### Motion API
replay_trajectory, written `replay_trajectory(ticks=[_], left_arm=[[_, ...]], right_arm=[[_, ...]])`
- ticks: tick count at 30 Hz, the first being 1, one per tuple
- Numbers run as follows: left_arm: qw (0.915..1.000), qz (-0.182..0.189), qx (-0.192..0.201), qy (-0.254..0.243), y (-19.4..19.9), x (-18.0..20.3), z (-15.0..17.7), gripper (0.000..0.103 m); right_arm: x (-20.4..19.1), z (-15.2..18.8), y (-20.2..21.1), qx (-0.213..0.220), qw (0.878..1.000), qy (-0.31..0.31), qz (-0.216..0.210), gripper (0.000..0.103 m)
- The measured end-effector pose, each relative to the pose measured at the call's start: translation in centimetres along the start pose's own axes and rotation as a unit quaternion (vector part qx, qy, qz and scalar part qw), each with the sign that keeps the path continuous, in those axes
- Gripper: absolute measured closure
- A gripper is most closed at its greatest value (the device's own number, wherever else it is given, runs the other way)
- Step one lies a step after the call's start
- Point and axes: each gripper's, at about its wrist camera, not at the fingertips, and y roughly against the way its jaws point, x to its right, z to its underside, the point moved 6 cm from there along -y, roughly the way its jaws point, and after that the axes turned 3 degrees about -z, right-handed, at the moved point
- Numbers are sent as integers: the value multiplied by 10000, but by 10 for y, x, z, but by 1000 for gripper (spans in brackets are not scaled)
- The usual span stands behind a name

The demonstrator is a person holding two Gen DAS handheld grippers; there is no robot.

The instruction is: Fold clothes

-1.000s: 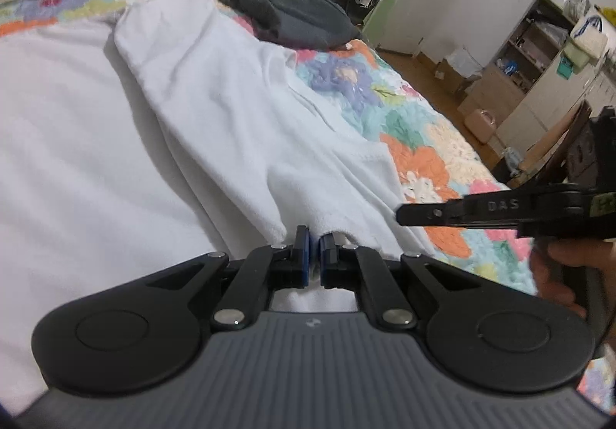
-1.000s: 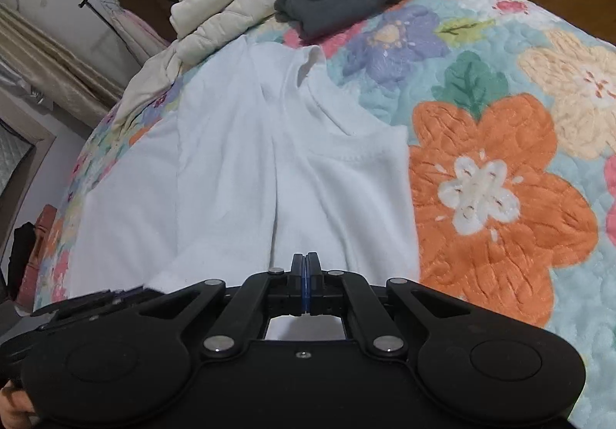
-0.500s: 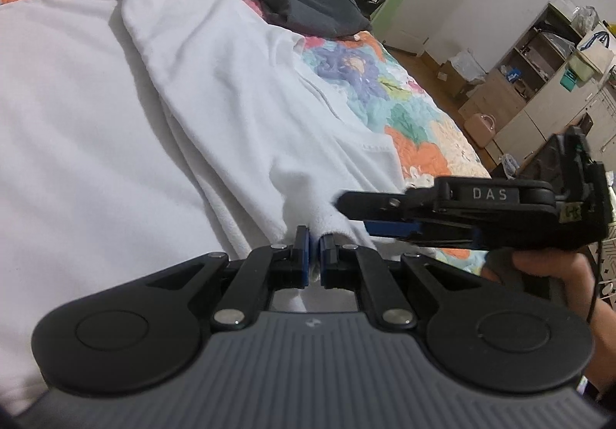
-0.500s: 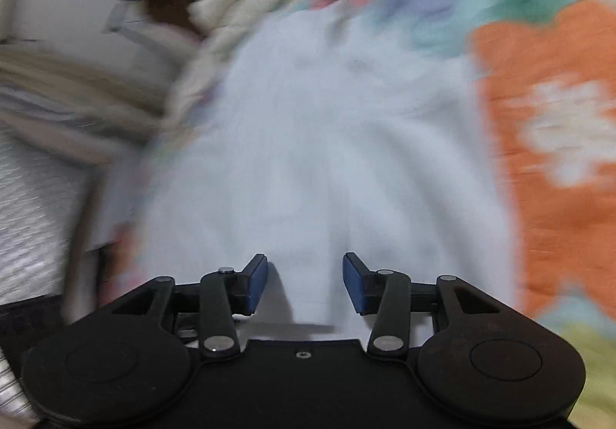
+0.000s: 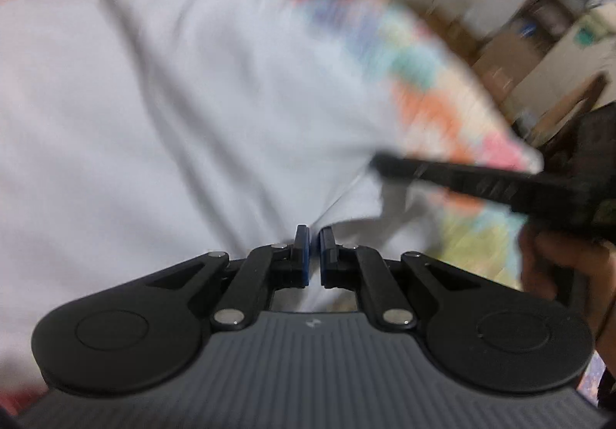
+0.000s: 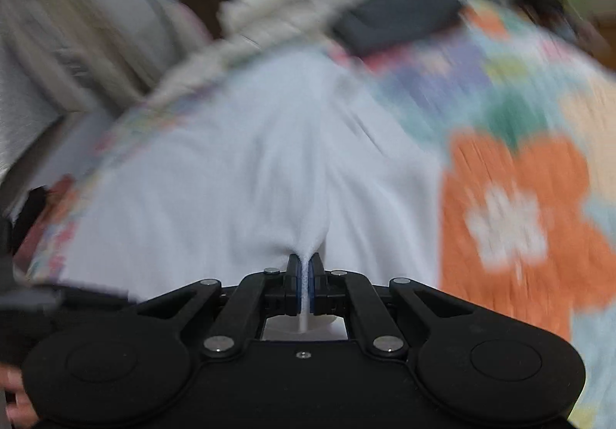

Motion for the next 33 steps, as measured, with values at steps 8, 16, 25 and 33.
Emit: replay_trajectory(ticks=[8, 16, 25, 33], left_arm=[[9998, -127, 167, -57, 8, 0, -5, 99], [9963, 114, 228, 824, 19, -26, 11, 99], [9848, -747, 887, 1296, 71, -74, 27, 96], [9741, -1072, 929, 1763, 86, -114, 31, 91]], right_arm=[[-10, -13, 21, 170, 9993, -100, -307, 97], [2, 13, 8, -258, 9982, 438, 330, 95], [-56, -3, 42, 252, 9721, 2185, 811, 66], [-69, 36, -27, -798, 9682, 2348, 333, 67]])
